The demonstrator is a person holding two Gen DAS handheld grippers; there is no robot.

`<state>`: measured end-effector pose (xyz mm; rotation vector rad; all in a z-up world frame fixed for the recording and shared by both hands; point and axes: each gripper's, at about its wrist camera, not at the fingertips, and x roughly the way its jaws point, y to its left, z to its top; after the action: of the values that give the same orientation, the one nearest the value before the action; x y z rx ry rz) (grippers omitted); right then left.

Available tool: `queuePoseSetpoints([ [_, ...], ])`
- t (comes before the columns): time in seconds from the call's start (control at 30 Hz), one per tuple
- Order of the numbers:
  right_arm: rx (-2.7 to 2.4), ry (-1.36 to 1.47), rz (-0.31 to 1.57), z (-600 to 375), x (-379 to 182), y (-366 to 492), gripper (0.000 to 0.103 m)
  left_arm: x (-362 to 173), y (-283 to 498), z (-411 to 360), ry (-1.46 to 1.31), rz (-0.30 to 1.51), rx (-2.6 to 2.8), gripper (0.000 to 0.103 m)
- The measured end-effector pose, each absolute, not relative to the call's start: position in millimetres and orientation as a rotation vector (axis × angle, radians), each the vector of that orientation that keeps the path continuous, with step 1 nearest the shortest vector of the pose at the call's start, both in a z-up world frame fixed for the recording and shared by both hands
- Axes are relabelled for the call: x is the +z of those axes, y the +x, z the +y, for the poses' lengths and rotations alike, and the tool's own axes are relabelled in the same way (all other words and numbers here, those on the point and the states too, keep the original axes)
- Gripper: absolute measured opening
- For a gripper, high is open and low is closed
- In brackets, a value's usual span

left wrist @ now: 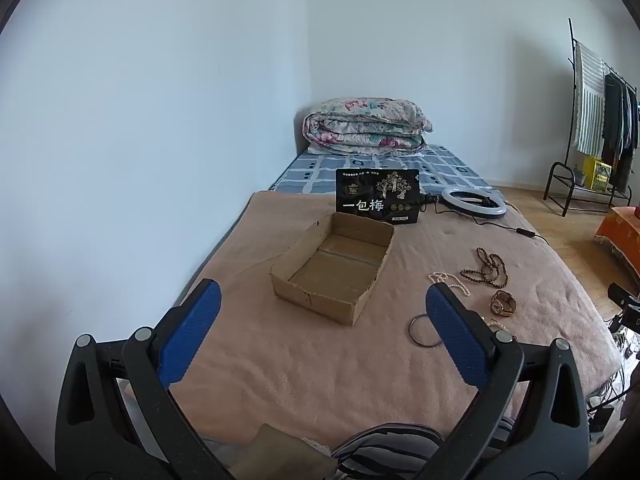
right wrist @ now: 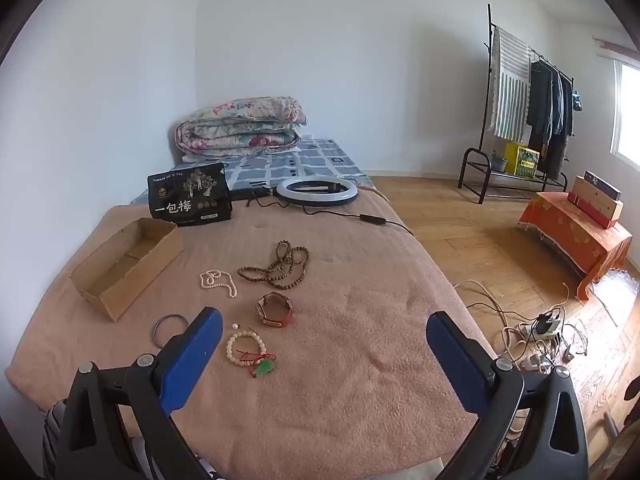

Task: Organize jewelry

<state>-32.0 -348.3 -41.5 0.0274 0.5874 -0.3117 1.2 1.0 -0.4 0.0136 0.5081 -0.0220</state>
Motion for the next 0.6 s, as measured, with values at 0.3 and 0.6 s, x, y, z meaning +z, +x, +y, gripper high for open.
queuePoseSetpoints([
  [0.3,-0.327,0.033,0.578,-348,-33,-31,0.103,-1,5,5,0.003,0.503,-0.028,0.103],
  [0.6,-0.334,0.007,0.567,-344,-36,-31,0.103,1,-3,-1,0.010,0.491,-0.027,0.103],
])
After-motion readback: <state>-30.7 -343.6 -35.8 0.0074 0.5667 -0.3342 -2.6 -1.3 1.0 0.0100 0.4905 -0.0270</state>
